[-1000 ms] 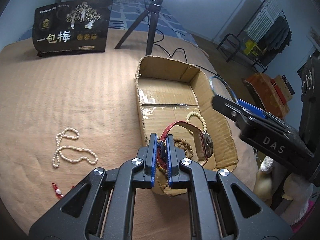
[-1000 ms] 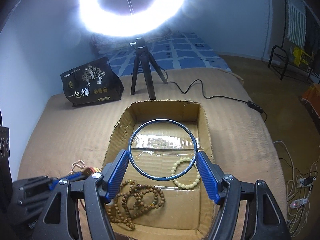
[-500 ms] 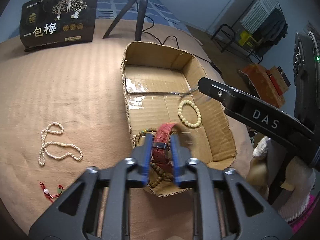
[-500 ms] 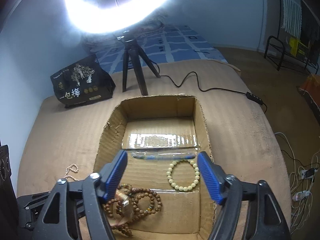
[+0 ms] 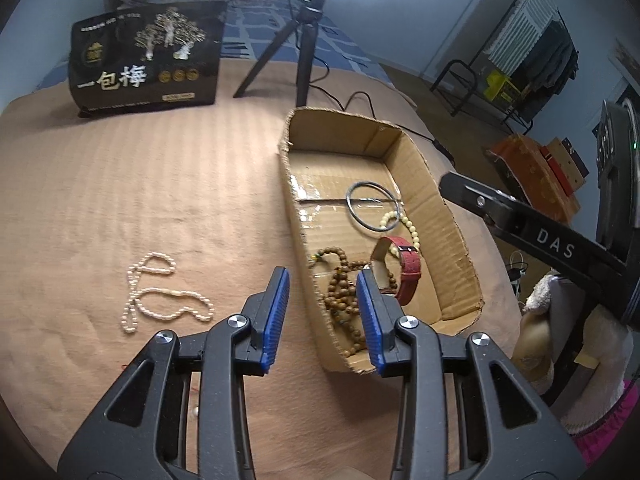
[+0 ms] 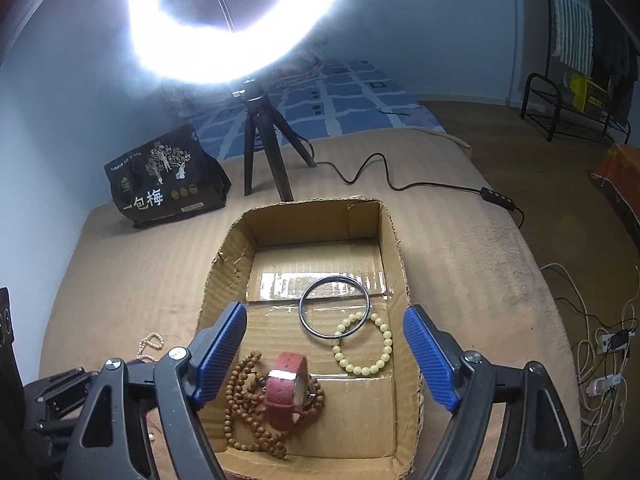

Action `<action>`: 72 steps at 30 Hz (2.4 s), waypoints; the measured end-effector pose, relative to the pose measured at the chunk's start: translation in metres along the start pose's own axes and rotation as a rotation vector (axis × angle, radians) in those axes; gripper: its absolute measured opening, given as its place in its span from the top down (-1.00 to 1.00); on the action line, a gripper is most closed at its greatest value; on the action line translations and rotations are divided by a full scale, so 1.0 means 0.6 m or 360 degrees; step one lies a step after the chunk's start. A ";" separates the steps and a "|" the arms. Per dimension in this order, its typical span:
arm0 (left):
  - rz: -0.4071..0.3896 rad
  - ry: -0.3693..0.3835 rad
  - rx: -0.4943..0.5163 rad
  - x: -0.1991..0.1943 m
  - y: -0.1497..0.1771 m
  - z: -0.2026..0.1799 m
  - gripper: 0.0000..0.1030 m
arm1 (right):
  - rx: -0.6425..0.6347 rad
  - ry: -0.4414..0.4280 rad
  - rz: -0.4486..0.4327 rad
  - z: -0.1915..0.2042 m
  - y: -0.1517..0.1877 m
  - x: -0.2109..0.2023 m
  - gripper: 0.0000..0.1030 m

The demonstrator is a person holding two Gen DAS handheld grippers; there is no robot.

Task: Organize jewelry
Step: 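Open left tool releasing watch into box while right tool releases bangle, then move both tools toward pearl necklace and red-string jade pendant, then close left tool on pearl necklace while right tool lowers toward jade pendant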

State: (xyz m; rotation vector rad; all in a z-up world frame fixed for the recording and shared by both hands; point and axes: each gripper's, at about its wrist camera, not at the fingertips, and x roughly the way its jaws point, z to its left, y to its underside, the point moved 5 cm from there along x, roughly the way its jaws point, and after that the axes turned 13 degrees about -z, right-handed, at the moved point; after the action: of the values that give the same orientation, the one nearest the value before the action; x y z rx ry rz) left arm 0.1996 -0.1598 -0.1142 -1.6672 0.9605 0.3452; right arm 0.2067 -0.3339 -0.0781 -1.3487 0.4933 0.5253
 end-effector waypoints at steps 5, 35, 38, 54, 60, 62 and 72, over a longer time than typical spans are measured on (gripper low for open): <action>-0.0034 -0.0030 -0.0031 -0.028 -0.007 0.034 0.33 | -0.0012 -0.0018 -0.0030 0.016 0.003 -0.015 -0.61; -0.0013 -0.0269 -0.0105 -0.102 0.034 0.258 0.33 | -0.0205 -0.0443 0.0140 0.228 0.125 -0.032 -0.60; 0.0013 -0.0248 -0.0119 -0.091 0.036 0.260 0.33 | -0.0225 -0.0490 0.0207 0.245 0.150 -0.025 -0.52; 0.0122 -0.0227 -0.0181 -0.029 0.044 0.275 0.33 | -0.0337 -0.0593 0.0469 0.300 0.251 0.016 -0.06; 0.0155 -0.0225 -0.0216 -0.006 0.046 0.277 0.33 | -0.0332 -0.0606 0.0490 0.308 0.256 0.027 0.07; 0.0164 -0.0217 -0.0224 0.003 0.045 0.274 0.33 | -0.0335 -0.0614 0.0492 0.310 0.259 0.027 0.08; 0.0240 -0.0226 -0.0153 0.057 0.047 0.261 0.33 | -0.0334 -0.0622 0.0512 0.321 0.261 0.044 0.18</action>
State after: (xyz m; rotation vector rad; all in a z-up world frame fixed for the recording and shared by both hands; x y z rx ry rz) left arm 0.2390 -0.0327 -0.2074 -1.6364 0.9776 0.6117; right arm 0.1373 -0.1199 -0.1861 -1.3273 0.3384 1.1066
